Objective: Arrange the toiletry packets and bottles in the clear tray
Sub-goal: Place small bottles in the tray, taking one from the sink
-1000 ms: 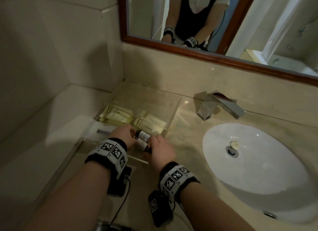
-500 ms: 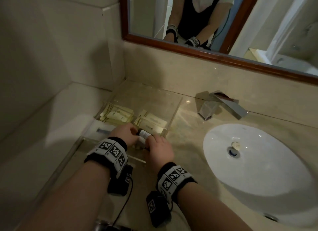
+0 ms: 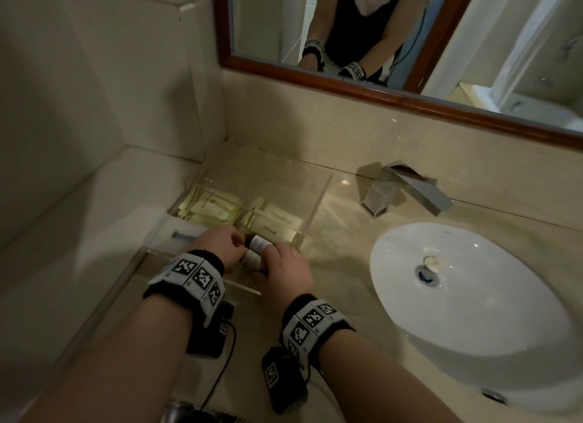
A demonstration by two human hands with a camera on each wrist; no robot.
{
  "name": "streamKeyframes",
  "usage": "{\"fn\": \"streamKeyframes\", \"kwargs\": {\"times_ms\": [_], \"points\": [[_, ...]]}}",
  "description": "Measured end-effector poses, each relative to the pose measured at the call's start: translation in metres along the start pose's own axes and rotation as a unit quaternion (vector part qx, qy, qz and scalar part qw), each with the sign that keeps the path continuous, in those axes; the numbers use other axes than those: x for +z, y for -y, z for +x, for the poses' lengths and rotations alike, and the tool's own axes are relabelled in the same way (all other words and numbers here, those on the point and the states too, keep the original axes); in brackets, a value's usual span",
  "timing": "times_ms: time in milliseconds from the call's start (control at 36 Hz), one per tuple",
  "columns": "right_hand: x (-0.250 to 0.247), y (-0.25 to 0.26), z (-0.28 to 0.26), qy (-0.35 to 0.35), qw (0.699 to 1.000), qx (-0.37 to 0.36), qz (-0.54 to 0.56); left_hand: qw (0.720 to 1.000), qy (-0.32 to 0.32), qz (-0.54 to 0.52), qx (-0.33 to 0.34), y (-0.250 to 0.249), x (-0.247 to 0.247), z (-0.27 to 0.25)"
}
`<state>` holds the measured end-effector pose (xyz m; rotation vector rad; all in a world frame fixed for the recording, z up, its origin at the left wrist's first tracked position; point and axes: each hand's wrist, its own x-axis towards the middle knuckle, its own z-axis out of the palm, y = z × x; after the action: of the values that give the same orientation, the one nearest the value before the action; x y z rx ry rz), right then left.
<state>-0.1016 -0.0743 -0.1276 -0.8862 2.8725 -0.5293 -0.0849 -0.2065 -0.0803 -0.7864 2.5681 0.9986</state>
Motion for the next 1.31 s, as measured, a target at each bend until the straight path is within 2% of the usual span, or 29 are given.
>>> {"fn": "streamKeyframes", "kwargs": {"times_ms": [361,694,944,1305], "points": [[0.001,0.002,0.001,-0.025,1.0,0.0,0.016,0.999,-0.016,-0.034,-0.005,0.001,0.001,0.009],[0.001,0.002,-0.001,-0.029,0.999,-0.002,0.023,1.0,0.005,-0.025,0.0,-0.001,0.002,0.004],[-0.004,0.001,-0.003,-0.007,1.0,-0.006,0.021,1.0,0.009,-0.021,-0.008,-0.001,0.0,-0.001],[0.002,0.0,-0.002,-0.05,0.998,-0.006,0.029,0.997,0.0,-0.079,-0.012,-0.003,0.002,-0.001]]}}
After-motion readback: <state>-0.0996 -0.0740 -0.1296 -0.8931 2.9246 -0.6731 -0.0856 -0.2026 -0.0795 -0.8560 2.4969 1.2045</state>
